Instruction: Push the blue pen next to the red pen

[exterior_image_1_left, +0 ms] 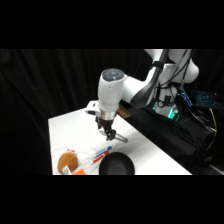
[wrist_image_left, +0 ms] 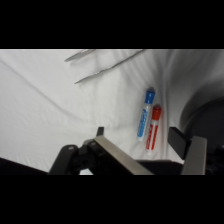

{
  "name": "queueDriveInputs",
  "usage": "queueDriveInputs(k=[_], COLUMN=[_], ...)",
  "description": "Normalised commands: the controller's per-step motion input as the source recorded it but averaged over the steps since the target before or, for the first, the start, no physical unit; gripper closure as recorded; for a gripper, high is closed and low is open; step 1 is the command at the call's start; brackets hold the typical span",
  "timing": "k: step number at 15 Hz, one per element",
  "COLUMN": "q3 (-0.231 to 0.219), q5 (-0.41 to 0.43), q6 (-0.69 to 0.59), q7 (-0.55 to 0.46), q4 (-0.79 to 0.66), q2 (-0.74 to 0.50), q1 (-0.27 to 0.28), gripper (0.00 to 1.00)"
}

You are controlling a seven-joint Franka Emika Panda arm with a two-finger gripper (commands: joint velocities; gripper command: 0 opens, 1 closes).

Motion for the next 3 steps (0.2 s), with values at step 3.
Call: queueDriveInputs(k=[3], q3=[0.262], q5=[-0.031], q6=[-0.3], q7=[0.13], q4=[-0.23], q2=[-0.53], q1=[-0.202], gripper=[0.0])
